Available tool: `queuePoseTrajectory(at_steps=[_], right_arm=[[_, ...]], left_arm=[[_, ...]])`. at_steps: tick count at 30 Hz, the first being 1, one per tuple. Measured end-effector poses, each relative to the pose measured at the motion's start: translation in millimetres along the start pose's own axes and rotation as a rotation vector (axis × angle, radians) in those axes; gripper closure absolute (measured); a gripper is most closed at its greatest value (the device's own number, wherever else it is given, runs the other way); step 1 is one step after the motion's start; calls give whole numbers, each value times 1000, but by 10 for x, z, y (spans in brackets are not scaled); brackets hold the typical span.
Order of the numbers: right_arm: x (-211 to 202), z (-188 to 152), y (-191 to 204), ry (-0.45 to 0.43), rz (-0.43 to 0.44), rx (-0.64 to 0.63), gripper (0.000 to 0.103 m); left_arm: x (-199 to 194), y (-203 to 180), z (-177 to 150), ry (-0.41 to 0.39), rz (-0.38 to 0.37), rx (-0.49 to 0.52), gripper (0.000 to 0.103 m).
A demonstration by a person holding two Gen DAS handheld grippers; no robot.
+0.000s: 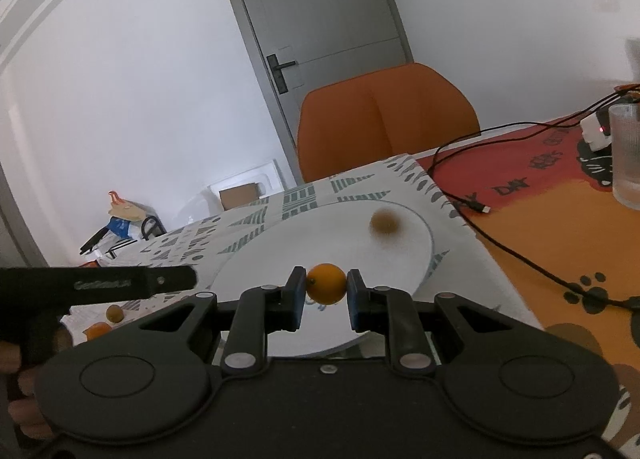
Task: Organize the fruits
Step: 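Open the left tool over the plate while the right tool releases its small orange there, then move both open tools back toward the fruit on the tablecloth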
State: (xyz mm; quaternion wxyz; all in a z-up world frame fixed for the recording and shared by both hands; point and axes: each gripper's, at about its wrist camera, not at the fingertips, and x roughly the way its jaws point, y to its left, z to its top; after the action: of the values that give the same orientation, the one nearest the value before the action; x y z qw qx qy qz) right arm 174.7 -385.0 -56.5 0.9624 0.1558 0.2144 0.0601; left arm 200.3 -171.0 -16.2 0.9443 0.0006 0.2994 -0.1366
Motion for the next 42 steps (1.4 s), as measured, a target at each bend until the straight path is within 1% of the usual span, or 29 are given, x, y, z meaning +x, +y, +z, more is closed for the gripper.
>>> queuePoseTrajectory(at_steps=[1,2,4,5,6,7,10,13,14,18,20,21,25,29,34,42], right_arm=[[13,-4,19,1,-3,-3,83],[24,-7,36,3,-6,-6,82],[37,-17,76,3,-13,-7,75],[38,-26,102,2,-21,-10,67],[35,-34,126,1,-23,-14,60],[32,-43,156,1,-21,-17,58],[24,-71,237,5,-16,-23,50],[10,-101,349,-4,-7,-48,34],[5,-107,385,-9,-8,-57,27],[-25,-113,530,-17,12,-82,21],[-44,-117,600,-26,21,-89,10],[-58,-122,636,-35,28,-94,7],[-99,-135,784,-60,69,-114,0],[-80,-148,909,-43,108,-128,0],[-37,-199,1010,-36,118,-125,0],[-4,-303,1159,-18,131,-138,0]], left_arm=[[-40,49,-11,-6,15,-5,48],[-79,95,-22,-12,27,-12,45],[-158,197,-46,-21,49,-30,37],[-188,242,-58,-23,59,-38,35],[-219,288,-69,-26,68,-46,31],[-253,331,-82,-29,80,-53,27],[-348,440,-125,-41,112,-64,22],[-447,560,-173,-49,125,-79,19],[-480,599,-191,-51,131,-86,18],[-603,744,-251,-67,160,-119,15],[-666,818,-285,-75,169,-131,13],[-693,846,-301,-77,173,-134,13],[-797,949,-362,-83,198,-146,13],[-879,1064,-425,-72,207,-173,13],[-969,1181,-516,-66,219,-196,13],[-1046,1301,-653,-64,235,-205,13]])
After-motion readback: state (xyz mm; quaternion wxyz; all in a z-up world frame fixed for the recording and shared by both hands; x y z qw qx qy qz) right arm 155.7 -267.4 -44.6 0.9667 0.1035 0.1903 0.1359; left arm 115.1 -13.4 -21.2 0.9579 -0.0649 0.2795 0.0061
